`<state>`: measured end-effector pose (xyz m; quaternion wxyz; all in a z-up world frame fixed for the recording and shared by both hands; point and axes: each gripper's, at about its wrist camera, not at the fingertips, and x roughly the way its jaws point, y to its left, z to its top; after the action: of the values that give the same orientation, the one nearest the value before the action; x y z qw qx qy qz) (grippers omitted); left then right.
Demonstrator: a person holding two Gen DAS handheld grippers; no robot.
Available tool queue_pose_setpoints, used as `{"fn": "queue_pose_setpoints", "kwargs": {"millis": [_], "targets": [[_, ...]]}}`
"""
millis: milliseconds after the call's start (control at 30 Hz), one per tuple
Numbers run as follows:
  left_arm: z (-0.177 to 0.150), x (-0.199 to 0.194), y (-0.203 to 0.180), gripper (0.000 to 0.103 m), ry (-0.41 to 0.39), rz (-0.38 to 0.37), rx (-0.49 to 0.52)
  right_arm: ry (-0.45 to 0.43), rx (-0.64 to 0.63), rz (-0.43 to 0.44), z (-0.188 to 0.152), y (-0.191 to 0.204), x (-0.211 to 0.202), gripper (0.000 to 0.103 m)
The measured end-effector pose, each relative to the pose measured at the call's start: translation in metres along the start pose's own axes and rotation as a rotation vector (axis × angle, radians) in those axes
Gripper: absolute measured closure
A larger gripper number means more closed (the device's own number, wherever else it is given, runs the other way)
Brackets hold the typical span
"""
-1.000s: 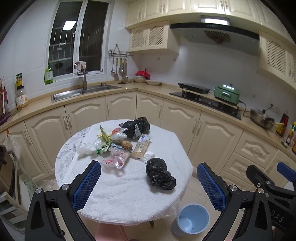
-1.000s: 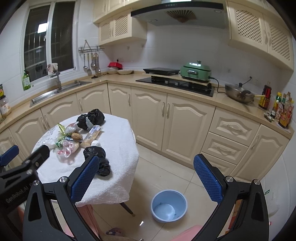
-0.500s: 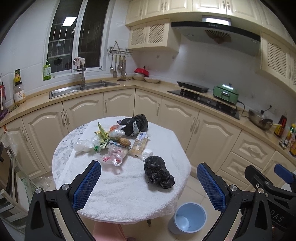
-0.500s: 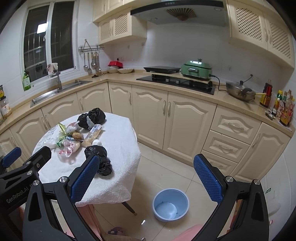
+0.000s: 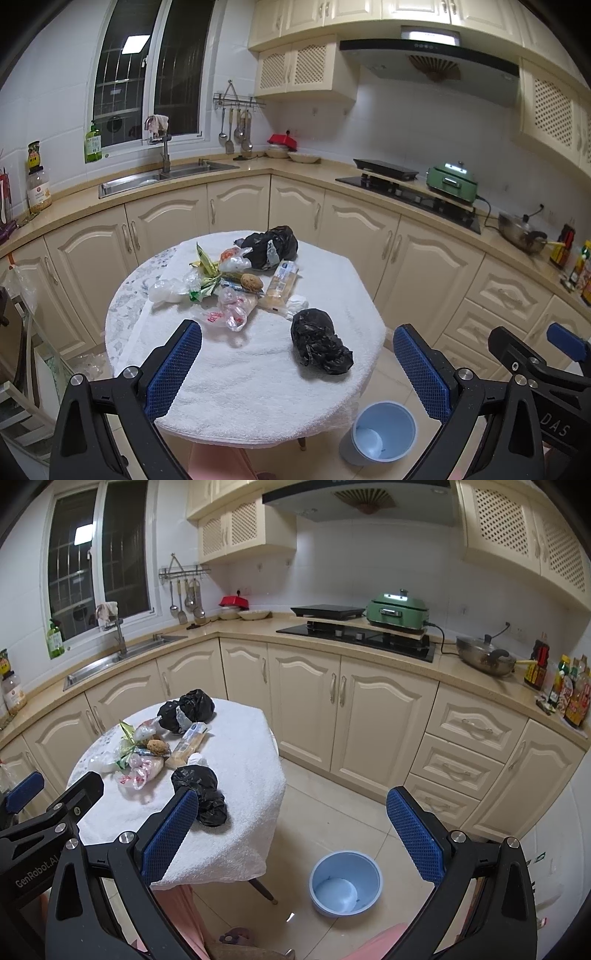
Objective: Collect trash
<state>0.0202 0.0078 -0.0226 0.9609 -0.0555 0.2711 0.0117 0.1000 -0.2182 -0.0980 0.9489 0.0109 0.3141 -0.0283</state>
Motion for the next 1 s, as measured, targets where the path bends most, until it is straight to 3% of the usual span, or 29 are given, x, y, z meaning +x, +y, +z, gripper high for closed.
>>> {"fn": "queue_pose_setpoints", "kwargs": {"millis": [1000], "targets": [[-0.0020, 0.0109, -0.0036, 0.001, 0.011, 0.017, 0.030, 0.012, 0.028, 0.002, -0.0064, -0.0058, 0.0059, 0.000]]}}
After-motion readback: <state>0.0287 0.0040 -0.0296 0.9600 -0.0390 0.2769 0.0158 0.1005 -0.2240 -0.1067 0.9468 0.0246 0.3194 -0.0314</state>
